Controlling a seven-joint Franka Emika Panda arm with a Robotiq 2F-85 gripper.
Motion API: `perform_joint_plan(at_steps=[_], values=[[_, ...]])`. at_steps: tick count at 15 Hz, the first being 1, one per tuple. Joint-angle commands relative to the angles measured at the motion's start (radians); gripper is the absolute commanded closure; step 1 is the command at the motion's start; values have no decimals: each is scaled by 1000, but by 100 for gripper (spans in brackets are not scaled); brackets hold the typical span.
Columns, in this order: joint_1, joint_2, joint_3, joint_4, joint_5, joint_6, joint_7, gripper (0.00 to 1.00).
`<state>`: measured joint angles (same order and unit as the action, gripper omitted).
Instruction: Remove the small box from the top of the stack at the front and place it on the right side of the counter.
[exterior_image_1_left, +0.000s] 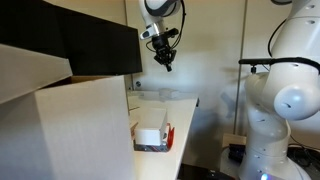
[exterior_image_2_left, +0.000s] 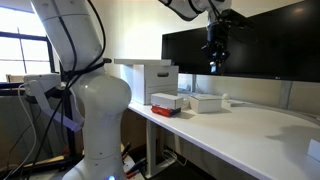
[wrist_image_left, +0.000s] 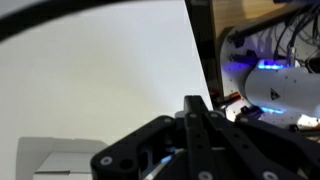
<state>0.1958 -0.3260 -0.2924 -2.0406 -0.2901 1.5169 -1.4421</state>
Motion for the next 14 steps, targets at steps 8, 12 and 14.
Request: perform_joint_plan(at_steps=[8, 12, 14], values=[[-114, 9, 131, 3, 514, -218, 121, 100], [-126, 0, 166, -2, 503, -179, 156, 67], [-131, -12, 182, -3, 478, -143, 176, 54]])
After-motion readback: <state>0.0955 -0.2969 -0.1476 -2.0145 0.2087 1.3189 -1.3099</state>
